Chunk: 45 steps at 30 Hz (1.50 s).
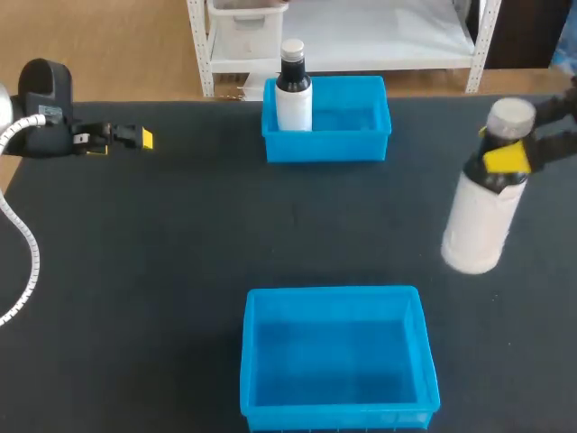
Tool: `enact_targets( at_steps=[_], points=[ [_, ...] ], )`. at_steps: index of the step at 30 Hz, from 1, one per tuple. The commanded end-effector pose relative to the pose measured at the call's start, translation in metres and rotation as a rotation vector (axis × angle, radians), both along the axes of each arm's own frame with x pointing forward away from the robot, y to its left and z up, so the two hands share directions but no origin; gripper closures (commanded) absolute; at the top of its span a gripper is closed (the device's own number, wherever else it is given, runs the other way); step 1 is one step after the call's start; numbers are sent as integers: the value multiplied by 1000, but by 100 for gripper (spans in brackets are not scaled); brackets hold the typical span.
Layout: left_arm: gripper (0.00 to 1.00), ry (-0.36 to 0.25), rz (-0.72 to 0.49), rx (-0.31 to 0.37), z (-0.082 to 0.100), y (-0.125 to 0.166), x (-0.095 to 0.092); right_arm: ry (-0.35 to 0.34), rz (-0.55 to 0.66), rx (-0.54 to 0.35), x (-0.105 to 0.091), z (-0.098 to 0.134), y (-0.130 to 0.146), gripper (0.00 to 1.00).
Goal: Pick up the bottle, and place it in the far bin if it is heavy, or in the near bin if it is light.
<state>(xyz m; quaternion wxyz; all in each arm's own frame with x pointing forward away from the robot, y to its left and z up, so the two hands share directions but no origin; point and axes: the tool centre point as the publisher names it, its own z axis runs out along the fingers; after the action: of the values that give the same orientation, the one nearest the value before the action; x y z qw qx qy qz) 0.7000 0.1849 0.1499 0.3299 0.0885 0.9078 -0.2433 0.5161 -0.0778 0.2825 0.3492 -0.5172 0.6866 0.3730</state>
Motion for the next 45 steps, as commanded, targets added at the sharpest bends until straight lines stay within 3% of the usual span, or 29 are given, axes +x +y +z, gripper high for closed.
enact_targets(
  at_steps=[1,13,23,37,45],
  points=[
    [0,0,0,0,0,0,0,-91,-133,-31,-19,-5,36,100],
    [0,0,0,0,0,0,0,-42,99,34,-66,-21,105,100],
    [0,0,0,0,0,0,0,28,239,107,-77,-46,142,100],
    [0,0,0,0,0,0,0,9,381,87,-73,-99,179,100],
    [0,0,0,0,0,0,0,10,418,81,-82,-122,192,100]
  ],
)
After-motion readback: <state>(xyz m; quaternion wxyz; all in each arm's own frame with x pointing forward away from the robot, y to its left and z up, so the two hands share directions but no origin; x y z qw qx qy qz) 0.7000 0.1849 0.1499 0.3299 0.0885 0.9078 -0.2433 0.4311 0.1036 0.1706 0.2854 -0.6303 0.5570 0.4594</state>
